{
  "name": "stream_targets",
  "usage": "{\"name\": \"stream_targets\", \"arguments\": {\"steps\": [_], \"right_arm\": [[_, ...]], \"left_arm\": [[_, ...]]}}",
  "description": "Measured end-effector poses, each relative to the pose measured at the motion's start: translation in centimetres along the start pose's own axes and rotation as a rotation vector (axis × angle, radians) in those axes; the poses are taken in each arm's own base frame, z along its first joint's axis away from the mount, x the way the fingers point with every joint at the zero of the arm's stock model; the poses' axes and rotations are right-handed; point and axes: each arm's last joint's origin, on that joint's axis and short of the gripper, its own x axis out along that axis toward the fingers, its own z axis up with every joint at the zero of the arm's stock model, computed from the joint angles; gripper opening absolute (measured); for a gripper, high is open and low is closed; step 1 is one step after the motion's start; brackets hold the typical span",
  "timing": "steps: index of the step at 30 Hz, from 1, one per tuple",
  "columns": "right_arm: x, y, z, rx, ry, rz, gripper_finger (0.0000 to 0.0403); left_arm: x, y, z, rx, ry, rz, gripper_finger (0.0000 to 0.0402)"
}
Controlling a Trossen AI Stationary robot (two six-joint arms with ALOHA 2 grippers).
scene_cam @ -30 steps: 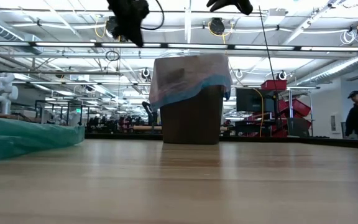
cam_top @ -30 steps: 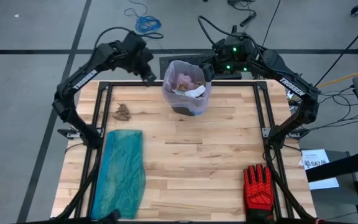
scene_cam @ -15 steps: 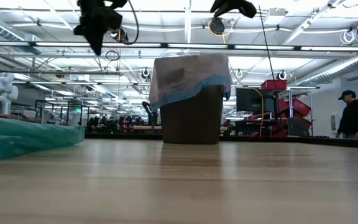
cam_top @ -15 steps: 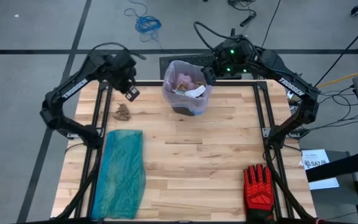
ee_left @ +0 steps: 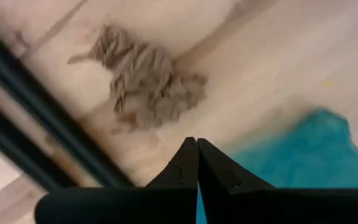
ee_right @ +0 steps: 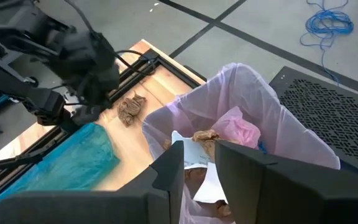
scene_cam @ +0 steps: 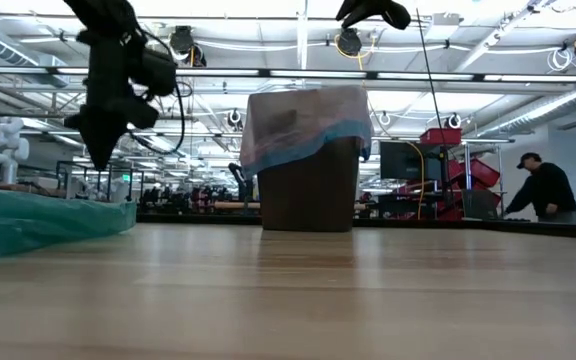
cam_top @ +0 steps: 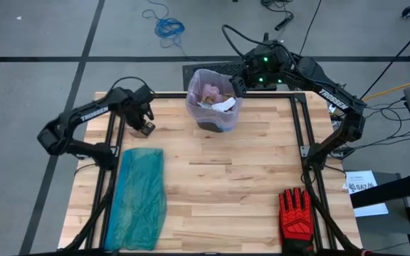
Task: Place trash/remove bag and relplace
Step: Put the brown napkin into the trash bin
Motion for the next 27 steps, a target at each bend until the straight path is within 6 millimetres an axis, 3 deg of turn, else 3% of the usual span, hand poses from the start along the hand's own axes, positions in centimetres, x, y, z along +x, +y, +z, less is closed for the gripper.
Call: {"name": "stream_targets", "arguments": {"steps": [4, 16, 27], "right_arm": [[0.0, 0.0, 0.0, 0.004, 0.005, 0.003, 0.0084], [0.0, 1.5, -0.6, -0.019, 0.022, 0.046, 0.0084], [-0.1, 2.6, -1.0, 0.012, 0.021, 0.08, 0.0084]], "left_arm": [[0.8, 0.1, 1.0, 0.006, -0.024, -0.003, 0.0046], [1.3, 0.5, 1.2, 0.281, 0.008, 0.077, 0.02], [5.5, 0.6, 2.9, 0.353, 0.22, 0.095, 0.0222]]}}
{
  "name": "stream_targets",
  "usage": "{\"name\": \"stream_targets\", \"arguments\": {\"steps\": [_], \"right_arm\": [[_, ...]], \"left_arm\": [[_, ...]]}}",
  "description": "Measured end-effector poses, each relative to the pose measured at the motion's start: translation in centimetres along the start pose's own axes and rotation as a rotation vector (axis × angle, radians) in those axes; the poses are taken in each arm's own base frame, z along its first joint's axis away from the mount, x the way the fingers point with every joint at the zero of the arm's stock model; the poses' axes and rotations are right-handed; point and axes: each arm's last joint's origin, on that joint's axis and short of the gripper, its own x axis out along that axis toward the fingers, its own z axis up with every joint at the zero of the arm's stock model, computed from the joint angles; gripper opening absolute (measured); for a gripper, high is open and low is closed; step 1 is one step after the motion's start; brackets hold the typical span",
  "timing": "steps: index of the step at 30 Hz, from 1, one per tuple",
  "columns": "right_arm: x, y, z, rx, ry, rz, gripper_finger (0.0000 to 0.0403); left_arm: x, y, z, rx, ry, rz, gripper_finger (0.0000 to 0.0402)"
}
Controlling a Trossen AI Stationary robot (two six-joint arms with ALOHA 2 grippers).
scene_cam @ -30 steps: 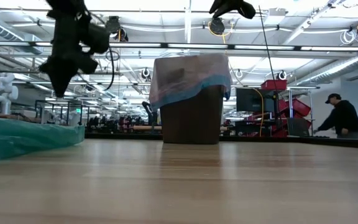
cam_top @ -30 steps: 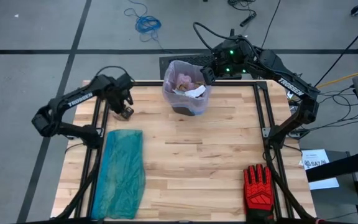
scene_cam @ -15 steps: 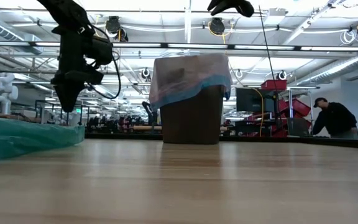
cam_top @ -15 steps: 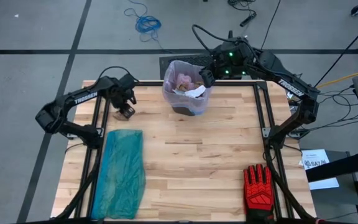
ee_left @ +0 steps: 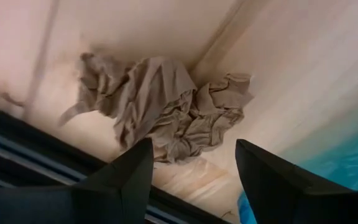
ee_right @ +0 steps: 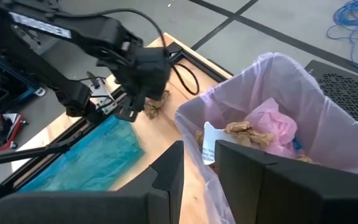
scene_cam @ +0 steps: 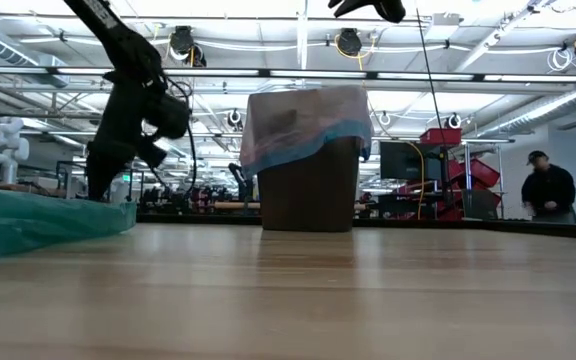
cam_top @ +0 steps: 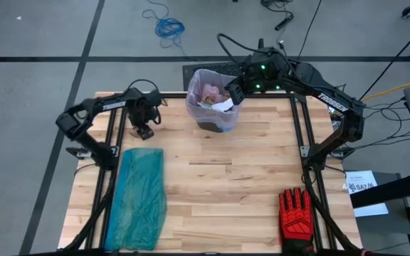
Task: Place trash/remove bag and relplace
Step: Put the brown napkin into the trash bin
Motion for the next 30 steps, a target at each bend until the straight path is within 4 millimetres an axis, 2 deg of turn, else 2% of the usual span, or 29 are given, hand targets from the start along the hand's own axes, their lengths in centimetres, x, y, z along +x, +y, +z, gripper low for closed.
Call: {"name": "stream_targets", "arguments": {"steps": [5, 10, 14, 17, 21, 22, 30], "right_arm": [[0.0, 0.6, -0.3, 0.01, 0.009, 0.016, 0.0084], [0.0, 1.0, -0.5, 0.003, 0.013, 0.024, 0.0084], [0.0, 1.1, -0.5, 0.002, 0.014, 0.025, 0.0084], [0.0, 1.0, -0.5, 0.002, 0.011, 0.019, 0.0084], [0.0, 1.1, -0.5, -0.002, 0.01, 0.021, 0.0084], [0.0, 1.1, -0.5, -0.006, 0.01, 0.021, 0.0084], [0.0, 1.1, -0.5, -0.015, 0.005, 0.025, 0.0084]], "left_arm": [[2.4, 0.0, 0.7, 0.01, 0.081, -0.018, 0.0222], [5.4, -0.2, 0.4, 0.012, 0.161, -0.027, 0.0222], [6.0, -0.3, 0.5, -0.034, 0.188, -0.029, 0.0201], [5.5, -0.4, 0.8, -0.032, 0.168, -0.034, 0.0149], [3.9, -0.2, 1.7, -0.034, 0.09, -0.038, 0.0034], [3.4, -0.1, 2.0, -0.04, 0.059, -0.054, 0.0019], [-1.9, -0.5, 1.2, -0.044, -0.069, -0.087, 0.0004]]}}
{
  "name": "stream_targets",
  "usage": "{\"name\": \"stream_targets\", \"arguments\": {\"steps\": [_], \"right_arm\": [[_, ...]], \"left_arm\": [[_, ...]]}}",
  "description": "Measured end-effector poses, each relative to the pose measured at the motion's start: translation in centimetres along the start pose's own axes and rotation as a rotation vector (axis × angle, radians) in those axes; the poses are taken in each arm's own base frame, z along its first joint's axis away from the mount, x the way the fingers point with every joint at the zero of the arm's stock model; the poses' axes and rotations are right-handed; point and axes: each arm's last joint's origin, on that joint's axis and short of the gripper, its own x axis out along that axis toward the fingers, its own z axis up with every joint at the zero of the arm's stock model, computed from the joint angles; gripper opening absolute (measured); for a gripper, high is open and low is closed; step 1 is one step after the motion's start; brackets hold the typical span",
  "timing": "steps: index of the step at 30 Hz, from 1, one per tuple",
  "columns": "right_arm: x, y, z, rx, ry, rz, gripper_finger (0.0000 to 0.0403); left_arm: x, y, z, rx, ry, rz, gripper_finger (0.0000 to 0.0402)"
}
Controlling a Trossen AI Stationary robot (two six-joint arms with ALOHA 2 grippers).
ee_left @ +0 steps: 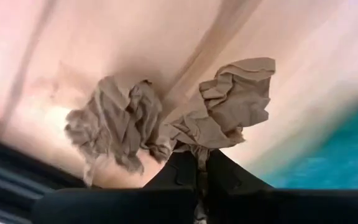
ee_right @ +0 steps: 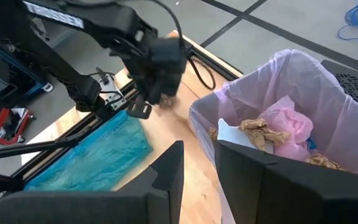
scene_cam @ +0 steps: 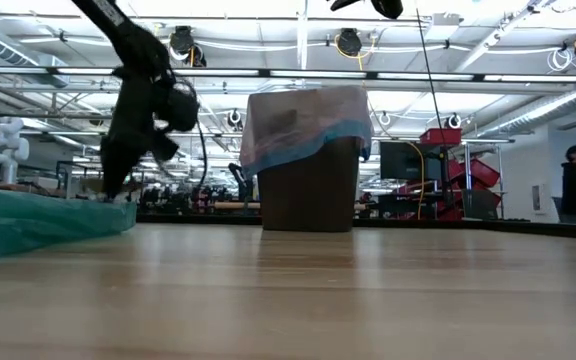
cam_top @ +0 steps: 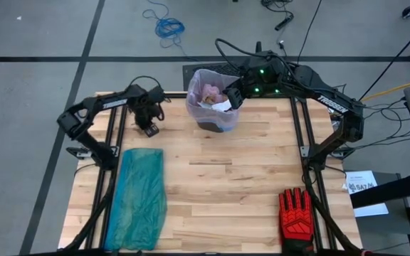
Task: Place trash/remove bag and relplace
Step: Put the brown napkin into the trash bin
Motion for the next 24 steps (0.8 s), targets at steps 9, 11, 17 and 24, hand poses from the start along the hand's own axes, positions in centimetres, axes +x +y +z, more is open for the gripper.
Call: {"name": "stream_targets", "arguments": {"steps": [9, 11, 17, 24], "right_arm": [[0.0, 0.0, 0.1, -0.02, -0.007, 0.002, 0.0084], [0.0, 0.0, 0.1, -0.019, -0.009, 0.002, 0.0084], [0.0, -0.1, 0.4, -0.03, -0.035, 0.005, 0.0084], [0.0, -0.5, 1.0, -0.025, -0.074, 0.004, 0.0084]], "left_arm": [[-7.5, -0.8, -0.7, -0.051, -0.281, -0.064, 0.0002], [-9.9, -1.1, -0.5, -0.048, -0.408, -0.132, 0.0002], [-17.8, -2.0, 1.2, -0.106, -0.969, -0.348, 0.0001], [-22.8, -3.8, 3.8, -0.005, -1.397, -0.581, 0.0001]]}}
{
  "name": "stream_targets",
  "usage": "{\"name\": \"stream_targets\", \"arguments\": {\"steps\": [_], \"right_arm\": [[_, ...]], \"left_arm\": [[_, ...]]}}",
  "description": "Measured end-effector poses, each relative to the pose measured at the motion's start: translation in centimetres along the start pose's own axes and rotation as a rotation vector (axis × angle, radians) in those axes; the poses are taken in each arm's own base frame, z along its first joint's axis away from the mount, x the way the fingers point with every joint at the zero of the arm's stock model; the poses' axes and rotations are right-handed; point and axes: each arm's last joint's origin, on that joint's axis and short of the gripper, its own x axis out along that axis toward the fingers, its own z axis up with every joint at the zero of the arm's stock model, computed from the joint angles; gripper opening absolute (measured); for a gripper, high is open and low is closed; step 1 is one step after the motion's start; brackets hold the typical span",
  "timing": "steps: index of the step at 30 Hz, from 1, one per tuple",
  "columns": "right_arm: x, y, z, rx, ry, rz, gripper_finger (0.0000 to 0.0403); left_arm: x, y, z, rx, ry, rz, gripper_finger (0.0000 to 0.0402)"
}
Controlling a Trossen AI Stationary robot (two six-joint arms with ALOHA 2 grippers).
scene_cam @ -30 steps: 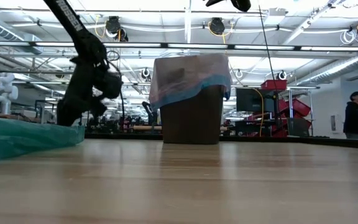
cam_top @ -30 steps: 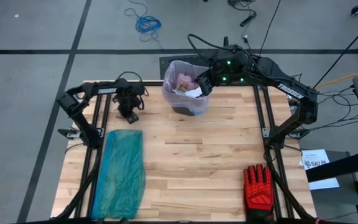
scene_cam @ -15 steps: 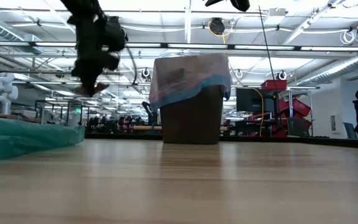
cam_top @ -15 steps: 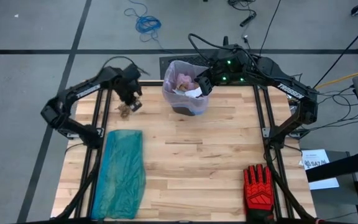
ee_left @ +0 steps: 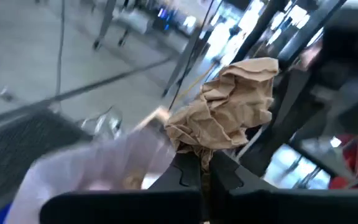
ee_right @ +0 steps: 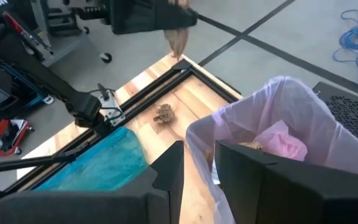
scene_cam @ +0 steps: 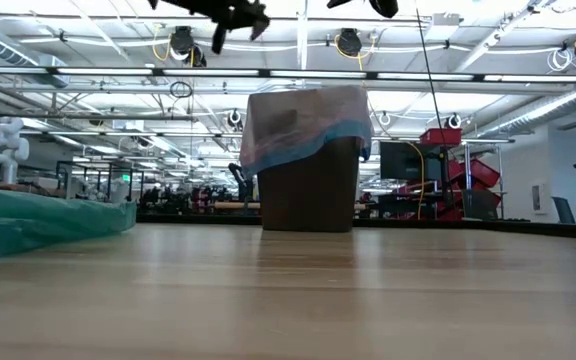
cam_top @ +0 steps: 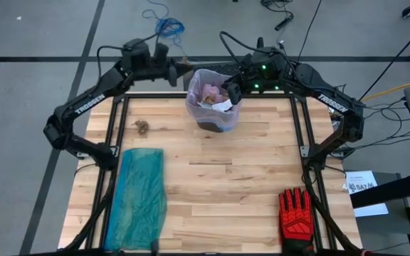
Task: Place trash/remove bag and relplace
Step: Put the brown napkin into the trash bin
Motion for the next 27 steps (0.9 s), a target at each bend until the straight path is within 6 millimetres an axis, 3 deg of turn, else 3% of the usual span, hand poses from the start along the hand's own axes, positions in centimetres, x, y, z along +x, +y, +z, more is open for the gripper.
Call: {"name": "stream_targets", "arguments": {"steps": [6, 13, 20, 27], "right_arm": [[0.0, 0.1, 0.4, -0.003, -0.038, 0.014, 0.0084], [0.0, 0.2, 0.5, -0.003, -0.048, 0.019, 0.0084], [0.0, 0.2, 0.4, 0.003, -0.045, 0.022, 0.0084], [0.0, 0.2, 0.4, 0.0, -0.044, 0.024, 0.0084]], "left_arm": [[4.1, 1.7, -1.5, -0.051, 0.017, -0.006, 0.0008], [7.5, 4.1, -3.4, -0.067, 0.064, 0.01, 0.0088], [8.0, 4.4, -3.7, -0.017, 0.067, 0.003, 0.017], [8.0, 4.4, -4.8, 0.076, 0.164, 0.004, 0.0189]]}}
